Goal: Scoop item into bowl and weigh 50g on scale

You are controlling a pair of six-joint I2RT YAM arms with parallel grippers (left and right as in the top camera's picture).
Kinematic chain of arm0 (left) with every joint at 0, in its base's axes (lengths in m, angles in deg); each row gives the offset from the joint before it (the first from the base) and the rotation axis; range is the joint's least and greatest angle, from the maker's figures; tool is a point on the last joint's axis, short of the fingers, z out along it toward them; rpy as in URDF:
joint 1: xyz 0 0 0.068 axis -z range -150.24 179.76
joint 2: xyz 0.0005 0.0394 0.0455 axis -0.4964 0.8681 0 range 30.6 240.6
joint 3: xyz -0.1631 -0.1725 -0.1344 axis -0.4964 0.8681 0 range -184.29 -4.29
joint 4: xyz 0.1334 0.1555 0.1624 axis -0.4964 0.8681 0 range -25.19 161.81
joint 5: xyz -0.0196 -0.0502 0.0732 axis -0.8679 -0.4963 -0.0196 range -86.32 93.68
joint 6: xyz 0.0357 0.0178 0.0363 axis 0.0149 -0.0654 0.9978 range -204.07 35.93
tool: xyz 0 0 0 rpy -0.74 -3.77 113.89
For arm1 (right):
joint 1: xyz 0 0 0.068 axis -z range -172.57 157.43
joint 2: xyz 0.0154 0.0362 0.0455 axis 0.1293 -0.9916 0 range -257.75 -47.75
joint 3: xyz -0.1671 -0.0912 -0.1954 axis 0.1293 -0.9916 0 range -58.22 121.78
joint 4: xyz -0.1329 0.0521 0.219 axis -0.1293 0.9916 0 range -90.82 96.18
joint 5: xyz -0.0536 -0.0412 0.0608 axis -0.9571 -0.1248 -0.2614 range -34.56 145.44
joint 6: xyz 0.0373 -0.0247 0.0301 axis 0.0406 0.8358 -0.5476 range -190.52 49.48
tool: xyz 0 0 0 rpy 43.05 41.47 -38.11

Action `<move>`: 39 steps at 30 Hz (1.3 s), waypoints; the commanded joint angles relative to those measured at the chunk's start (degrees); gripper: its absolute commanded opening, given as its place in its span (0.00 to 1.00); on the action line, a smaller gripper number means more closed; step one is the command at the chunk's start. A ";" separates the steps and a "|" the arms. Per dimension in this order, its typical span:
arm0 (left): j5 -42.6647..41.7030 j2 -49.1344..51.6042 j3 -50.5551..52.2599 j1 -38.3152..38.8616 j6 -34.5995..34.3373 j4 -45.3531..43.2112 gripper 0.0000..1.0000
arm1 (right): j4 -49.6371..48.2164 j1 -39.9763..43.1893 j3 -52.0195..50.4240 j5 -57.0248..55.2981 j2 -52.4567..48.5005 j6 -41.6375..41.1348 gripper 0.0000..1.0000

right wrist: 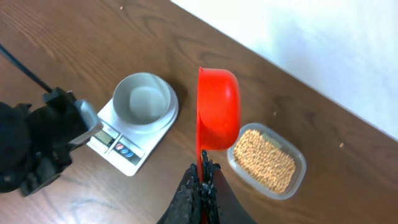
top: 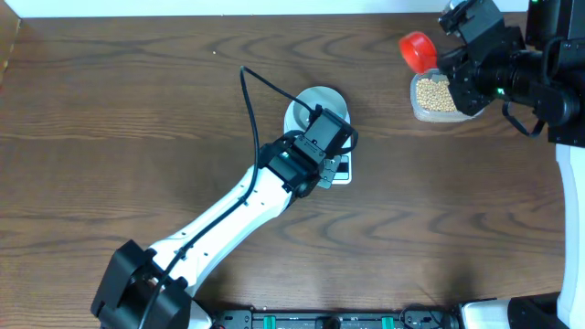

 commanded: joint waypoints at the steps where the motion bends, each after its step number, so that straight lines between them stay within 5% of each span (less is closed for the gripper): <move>1: -4.31 -0.24 -0.04 -1.07 3.15 -0.15 0.07 | -0.87 -0.28 1.01 -0.39 -0.87 2.03 0.01; 13: -7.17 11.80 0.24 -0.90 3.63 -2.49 0.07 | -1.05 -0.31 1.01 -0.37 -1.92 2.01 0.01; 39: -0.92 17.75 0.90 -0.83 3.52 -9.86 0.07 | 0.48 -0.31 1.01 -0.35 -1.90 2.01 0.01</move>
